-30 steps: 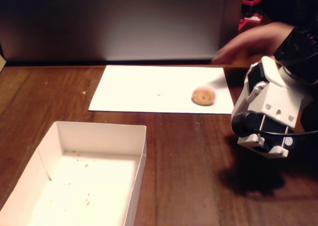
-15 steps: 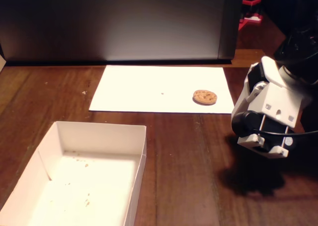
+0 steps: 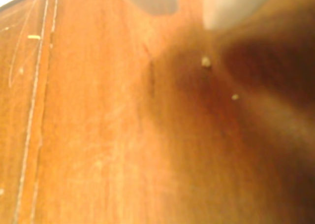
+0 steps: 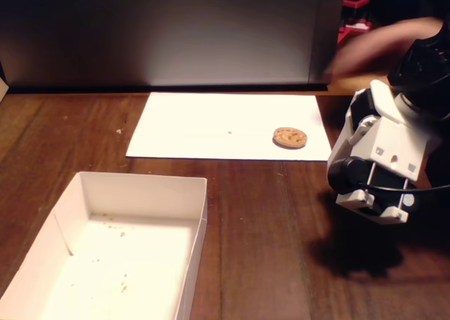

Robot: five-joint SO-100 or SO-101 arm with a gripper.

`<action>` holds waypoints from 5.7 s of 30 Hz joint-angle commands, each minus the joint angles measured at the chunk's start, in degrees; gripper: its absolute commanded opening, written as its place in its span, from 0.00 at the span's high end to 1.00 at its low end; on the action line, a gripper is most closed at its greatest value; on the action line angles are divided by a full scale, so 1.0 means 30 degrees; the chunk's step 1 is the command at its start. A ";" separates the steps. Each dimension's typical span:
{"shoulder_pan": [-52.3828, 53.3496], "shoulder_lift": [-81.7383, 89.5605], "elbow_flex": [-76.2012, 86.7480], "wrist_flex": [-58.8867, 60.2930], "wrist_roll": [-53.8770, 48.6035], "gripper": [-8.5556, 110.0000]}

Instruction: Grasp a mini cookies block and put it in the white box.

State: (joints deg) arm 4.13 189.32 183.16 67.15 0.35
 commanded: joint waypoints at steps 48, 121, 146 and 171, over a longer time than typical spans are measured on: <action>-0.0117 0.1406 -0.0146 0.0352 0.0088 0.93; 0.8145 -2.8506 -2.7070 0.3926 0.1992 0.79; 0.8057 -2.9531 -2.1621 -0.0615 0.1758 0.64; 0.8408 -3.3457 -2.2236 -0.1172 0.2227 0.59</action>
State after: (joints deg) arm 28.12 87.80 119.79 63.46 6.77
